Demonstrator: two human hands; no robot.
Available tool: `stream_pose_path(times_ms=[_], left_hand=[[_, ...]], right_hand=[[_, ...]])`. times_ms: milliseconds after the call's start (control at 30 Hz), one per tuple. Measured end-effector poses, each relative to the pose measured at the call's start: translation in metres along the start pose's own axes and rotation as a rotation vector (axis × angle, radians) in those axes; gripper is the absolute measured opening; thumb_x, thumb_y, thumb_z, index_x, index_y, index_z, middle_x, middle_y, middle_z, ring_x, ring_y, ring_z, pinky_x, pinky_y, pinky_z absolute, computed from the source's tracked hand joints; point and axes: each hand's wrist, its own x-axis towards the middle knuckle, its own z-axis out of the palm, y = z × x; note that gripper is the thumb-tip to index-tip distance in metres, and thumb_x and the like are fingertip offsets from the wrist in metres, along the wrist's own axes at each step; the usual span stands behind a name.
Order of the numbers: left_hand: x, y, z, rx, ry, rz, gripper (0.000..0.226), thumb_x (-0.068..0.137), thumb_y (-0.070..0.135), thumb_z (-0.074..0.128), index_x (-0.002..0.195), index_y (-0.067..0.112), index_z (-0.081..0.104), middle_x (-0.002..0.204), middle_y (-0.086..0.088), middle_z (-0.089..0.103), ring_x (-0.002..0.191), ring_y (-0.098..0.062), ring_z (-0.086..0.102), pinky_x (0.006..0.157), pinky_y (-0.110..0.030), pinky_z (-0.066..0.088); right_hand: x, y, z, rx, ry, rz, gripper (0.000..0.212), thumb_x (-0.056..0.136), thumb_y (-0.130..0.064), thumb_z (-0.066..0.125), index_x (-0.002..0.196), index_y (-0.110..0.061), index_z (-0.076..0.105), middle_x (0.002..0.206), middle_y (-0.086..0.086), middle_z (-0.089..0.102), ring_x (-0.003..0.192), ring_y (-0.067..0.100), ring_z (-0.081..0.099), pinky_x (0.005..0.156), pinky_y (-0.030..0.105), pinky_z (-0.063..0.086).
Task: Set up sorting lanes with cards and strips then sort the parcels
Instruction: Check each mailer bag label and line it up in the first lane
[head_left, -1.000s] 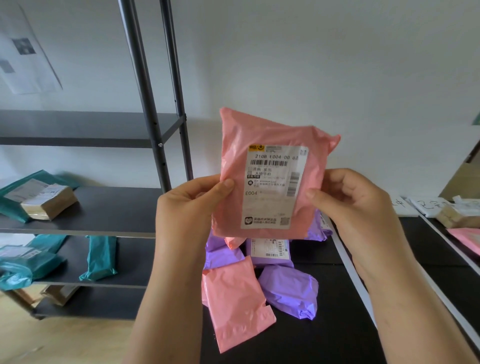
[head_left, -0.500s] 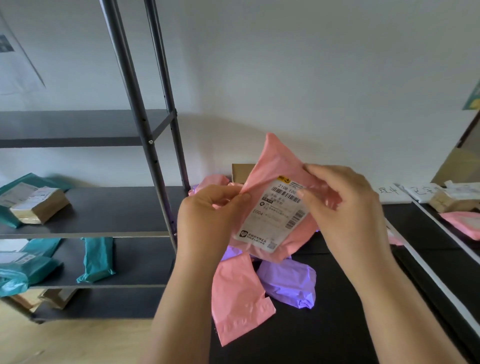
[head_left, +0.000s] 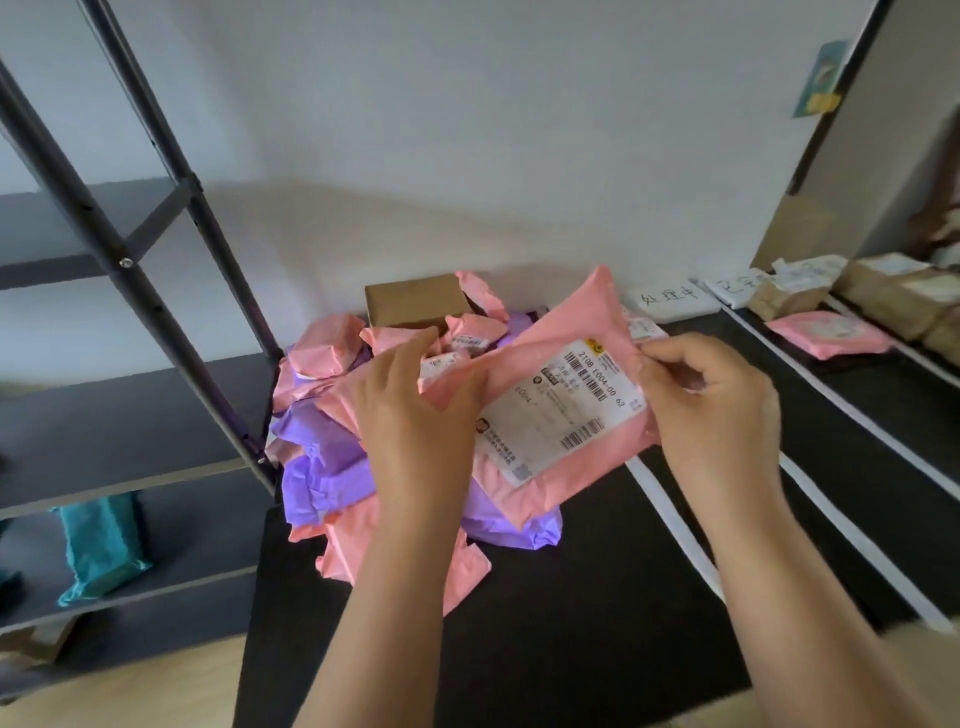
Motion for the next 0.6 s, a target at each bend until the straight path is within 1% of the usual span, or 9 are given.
stream_pose_path(times_ms=[33, 67, 133, 167, 233, 333, 400, 500, 600], left_hand=[[-0.002, -0.004, 0.010, -0.015, -0.001, -0.034, 0.048, 0.086, 0.035, 0.075, 0.130, 0.027, 0.059, 0.127, 0.009, 0.054, 0.112, -0.006, 0.048, 0.090, -0.010, 0.040], [-0.004, -0.008, 0.020, -0.039, -0.012, -0.084, 0.049, 0.085, 0.038, 0.075, 0.129, 0.026, 0.057, 0.124, 0.010, 0.053, 0.104, -0.002, 0.049, 0.084, -0.007, 0.038], [-0.006, -0.018, 0.043, -0.088, -0.082, -0.226, 0.043, 0.083, 0.039, 0.077, 0.117, 0.027, 0.055, 0.116, 0.009, 0.057, 0.098, -0.004, 0.054, 0.084, -0.019, 0.044], [-0.007, -0.022, 0.056, -0.102, -0.134, -0.300, 0.036, 0.083, 0.037, 0.077, 0.109, 0.028, 0.054, 0.112, 0.008, 0.060, 0.098, -0.008, 0.057, 0.084, -0.025, 0.045], [-0.012, -0.029, 0.085, -0.097, -0.250, -0.399, 0.026, 0.084, 0.036, 0.076, 0.096, 0.028, 0.054, 0.102, 0.006, 0.065, 0.095, -0.012, 0.062, 0.081, -0.029, 0.045], [-0.029, -0.036, 0.132, -0.070, -0.344, -0.459, 0.021, 0.087, 0.034, 0.072, 0.096, 0.021, 0.058, 0.090, 0.013, 0.065, 0.086, -0.003, 0.062, 0.069, -0.016, 0.041], [-0.040, -0.040, 0.162, -0.026, -0.373, -0.497, 0.021, 0.089, 0.035, 0.070, 0.099, 0.020, 0.058, 0.088, 0.016, 0.063, 0.082, 0.004, 0.058, 0.062, -0.011, 0.039], [-0.053, -0.044, 0.200, -0.001, -0.424, -0.592, 0.019, 0.092, 0.040, 0.064, 0.101, 0.024, 0.060, 0.094, 0.012, 0.066, 0.087, -0.007, 0.063, 0.069, -0.024, 0.049], [-0.063, -0.046, 0.244, 0.002, -0.500, -0.654, 0.011, 0.095, 0.040, 0.059, 0.102, 0.032, 0.058, 0.096, 0.014, 0.066, 0.092, -0.011, 0.065, 0.083, -0.039, 0.057]], right_hand=[[0.003, 0.010, -0.003, 0.003, 0.008, 0.043, 0.011, 0.088, -0.023, 0.065, 0.085, -0.034, 0.064, 0.085, -0.024, 0.063, 0.081, 0.002, 0.066, 0.065, 0.036, 0.060], [0.007, 0.020, -0.006, 0.007, 0.017, 0.079, 0.013, 0.087, -0.025, 0.064, 0.082, -0.037, 0.063, 0.083, -0.022, 0.064, 0.080, 0.005, 0.067, 0.062, 0.041, 0.060], [0.017, 0.041, -0.010, 0.020, 0.034, 0.136, 0.021, 0.088, -0.024, 0.064, 0.075, -0.040, 0.060, 0.080, -0.021, 0.066, 0.077, 0.005, 0.068, 0.059, 0.044, 0.060], [0.022, 0.052, -0.012, 0.024, 0.033, 0.166, 0.024, 0.089, -0.023, 0.065, 0.072, -0.039, 0.060, 0.081, -0.025, 0.066, 0.079, 0.002, 0.067, 0.058, 0.043, 0.060], [0.033, 0.078, -0.015, 0.029, 0.008, 0.234, 0.025, 0.091, -0.022, 0.066, 0.072, -0.037, 0.060, 0.084, -0.032, 0.065, 0.082, -0.009, 0.065, 0.056, 0.036, 0.061], [0.045, 0.127, -0.022, -0.003, -0.019, 0.351, 0.022, 0.093, -0.023, 0.066, 0.076, -0.035, 0.060, 0.080, -0.021, 0.067, 0.076, 0.000, 0.069, 0.055, 0.026, 0.059], [0.053, 0.162, -0.028, -0.035, -0.052, 0.429, 0.020, 0.094, -0.024, 0.065, 0.078, -0.035, 0.059, 0.084, -0.019, 0.066, 0.075, 0.003, 0.067, 0.057, 0.027, 0.060], [0.063, 0.211, -0.037, -0.084, -0.130, 0.520, 0.015, 0.095, -0.024, 0.064, 0.084, -0.034, 0.061, 0.085, -0.018, 0.064, 0.075, 0.003, 0.064, 0.057, 0.026, 0.056], [0.078, 0.260, -0.043, -0.112, -0.180, 0.595, 0.009, 0.096, -0.023, 0.063, 0.095, -0.032, 0.062, 0.087, -0.017, 0.062, 0.075, 0.004, 0.063, 0.056, 0.024, 0.055]])
